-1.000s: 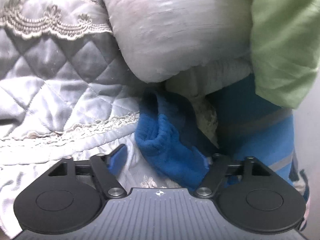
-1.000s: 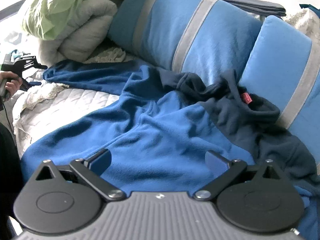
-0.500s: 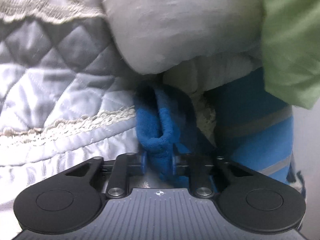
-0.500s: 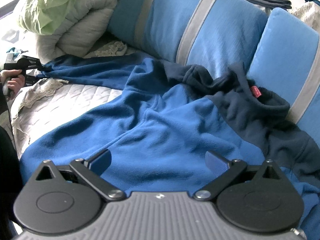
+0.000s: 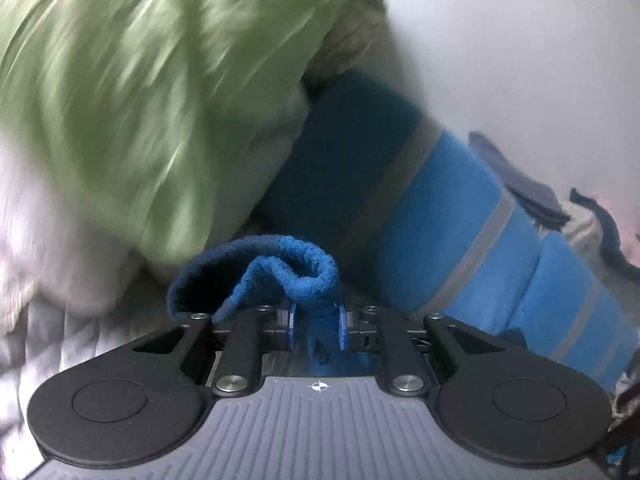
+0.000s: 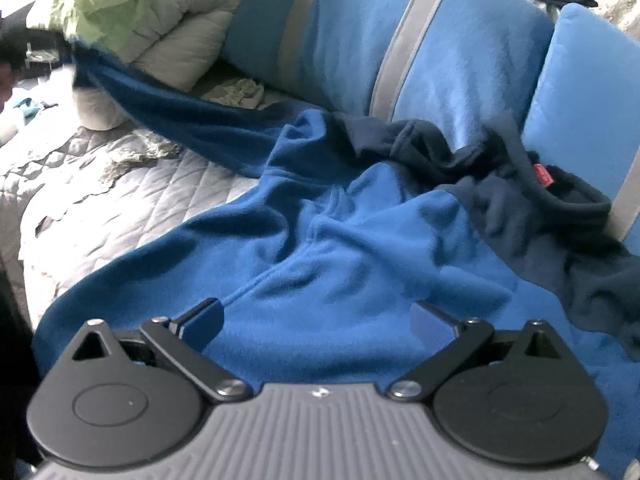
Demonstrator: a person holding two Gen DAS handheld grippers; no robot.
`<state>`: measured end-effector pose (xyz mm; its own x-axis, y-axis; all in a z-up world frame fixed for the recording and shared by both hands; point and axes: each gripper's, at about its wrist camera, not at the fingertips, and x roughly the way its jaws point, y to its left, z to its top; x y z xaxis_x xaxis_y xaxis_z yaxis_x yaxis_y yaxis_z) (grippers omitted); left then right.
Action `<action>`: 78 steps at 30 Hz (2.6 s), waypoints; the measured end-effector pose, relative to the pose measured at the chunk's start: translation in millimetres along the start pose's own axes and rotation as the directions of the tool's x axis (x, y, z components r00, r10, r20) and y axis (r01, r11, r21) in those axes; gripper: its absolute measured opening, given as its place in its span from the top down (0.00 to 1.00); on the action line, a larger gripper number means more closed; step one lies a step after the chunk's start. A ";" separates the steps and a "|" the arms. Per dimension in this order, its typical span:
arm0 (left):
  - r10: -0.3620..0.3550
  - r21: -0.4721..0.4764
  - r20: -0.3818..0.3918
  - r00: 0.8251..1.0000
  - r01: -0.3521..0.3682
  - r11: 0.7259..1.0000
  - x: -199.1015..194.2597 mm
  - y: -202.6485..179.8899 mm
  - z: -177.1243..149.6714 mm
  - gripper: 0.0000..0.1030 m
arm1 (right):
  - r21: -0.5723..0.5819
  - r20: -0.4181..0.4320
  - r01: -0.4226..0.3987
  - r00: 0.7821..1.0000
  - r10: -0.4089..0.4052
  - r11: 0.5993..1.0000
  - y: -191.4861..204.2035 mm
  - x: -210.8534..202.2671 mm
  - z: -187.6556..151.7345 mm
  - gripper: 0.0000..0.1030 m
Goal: Fold clothes
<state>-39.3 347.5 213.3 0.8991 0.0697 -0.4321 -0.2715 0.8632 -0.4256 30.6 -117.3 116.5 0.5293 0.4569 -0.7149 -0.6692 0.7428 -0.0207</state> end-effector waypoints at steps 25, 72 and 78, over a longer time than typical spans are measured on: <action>0.235 0.159 0.240 0.942 -0.276 0.948 38.3 -67.9 109.5 0.86 | 0.014 0.090 0.044 0.995 -0.045 0.999 18.9 173.9 61.8 0.30; 0.103 0.130 0.284 0.953 -0.144 0.981 7.7 -88.7 109.3 0.86 | -0.343 0.260 0.233 0.954 -0.146 0.910 103.6 156.5 73.3 0.90; -0.057 0.240 0.268 0.962 -0.010 0.971 -3.2 -136.0 100.1 0.86 | -0.049 0.149 0.087 0.986 -0.079 0.995 94.4 196.0 116.9 0.89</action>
<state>29.1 280.0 352.2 0.9721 0.1524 -0.1781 -0.1901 0.9571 -0.2186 132.2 99.7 56.1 0.6519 0.4648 -0.5991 -0.6456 0.7546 -0.1170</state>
